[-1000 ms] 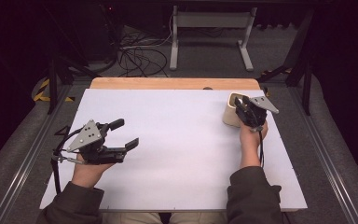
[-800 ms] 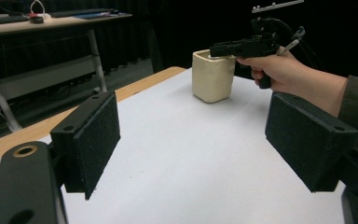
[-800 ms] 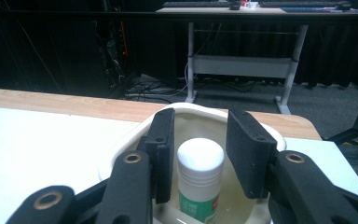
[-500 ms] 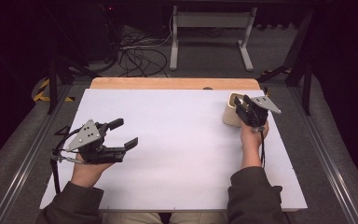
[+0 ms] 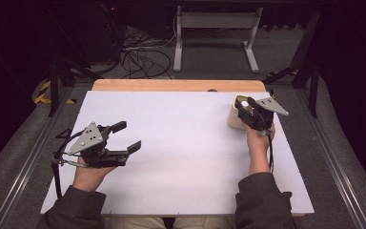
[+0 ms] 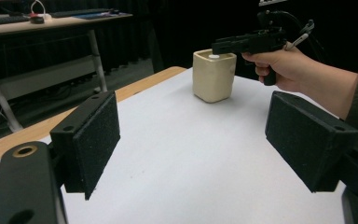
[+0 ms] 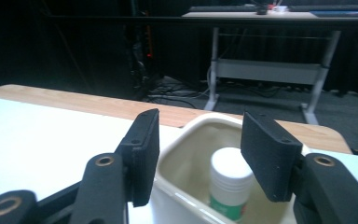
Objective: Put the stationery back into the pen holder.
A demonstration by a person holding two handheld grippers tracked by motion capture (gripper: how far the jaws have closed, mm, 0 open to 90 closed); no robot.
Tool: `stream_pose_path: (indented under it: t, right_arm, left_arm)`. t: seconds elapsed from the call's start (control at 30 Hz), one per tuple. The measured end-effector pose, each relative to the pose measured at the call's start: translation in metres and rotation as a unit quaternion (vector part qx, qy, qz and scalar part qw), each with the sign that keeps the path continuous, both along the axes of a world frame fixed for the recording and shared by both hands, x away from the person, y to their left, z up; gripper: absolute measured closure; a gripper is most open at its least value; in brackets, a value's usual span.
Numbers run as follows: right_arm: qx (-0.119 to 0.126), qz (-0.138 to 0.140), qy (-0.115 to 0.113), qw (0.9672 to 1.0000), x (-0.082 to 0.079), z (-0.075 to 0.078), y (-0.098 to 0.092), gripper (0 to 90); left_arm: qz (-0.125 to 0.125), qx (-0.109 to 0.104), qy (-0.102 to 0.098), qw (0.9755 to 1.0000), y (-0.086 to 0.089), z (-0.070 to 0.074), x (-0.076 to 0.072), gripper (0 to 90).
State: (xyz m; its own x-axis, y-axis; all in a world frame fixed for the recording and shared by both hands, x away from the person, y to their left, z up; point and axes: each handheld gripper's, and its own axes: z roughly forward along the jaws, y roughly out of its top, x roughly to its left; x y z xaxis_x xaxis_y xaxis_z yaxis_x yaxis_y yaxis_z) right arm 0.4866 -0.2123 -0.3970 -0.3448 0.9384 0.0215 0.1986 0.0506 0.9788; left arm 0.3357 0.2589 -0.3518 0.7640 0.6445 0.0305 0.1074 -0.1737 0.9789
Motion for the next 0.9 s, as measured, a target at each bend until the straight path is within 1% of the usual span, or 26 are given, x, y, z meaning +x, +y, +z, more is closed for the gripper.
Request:
stream_pose_path:
  t: [0.2, 0.37, 0.57, 0.7, 0.9]
  right_arm:
    - [0.017, 0.028, 0.000, 0.9995, -0.008, 0.006, 0.006, 36.1]
    - [0.020, 0.047, -0.004, 0.9987, -0.016, 0.013, 0.013, 30.0]
    - [0.032, 0.066, -0.008, 0.9973, -0.026, 0.021, 0.020, 24.9]
    - [0.031, 0.081, -0.011, 0.9962, -0.033, 0.026, 0.025, 21.9]
    - [0.043, 0.103, -0.014, 0.9936, -0.044, 0.028, 0.029, 18.5]
  left_arm:
    - [0.002, -0.001, 0.000, 1.0000, 0.001, 0.000, 0.000, 18.6]
    - [0.004, 0.001, -0.001, 1.0000, 0.001, 0.001, -0.001, 18.5]
    - [0.005, 0.002, -0.003, 1.0000, 0.002, 0.001, -0.001, 18.3]
    - [0.005, 0.001, -0.002, 1.0000, 0.002, 0.001, -0.001, 18.2]
    - [0.006, 0.001, -0.004, 1.0000, 0.002, 0.001, -0.001, 18.2]
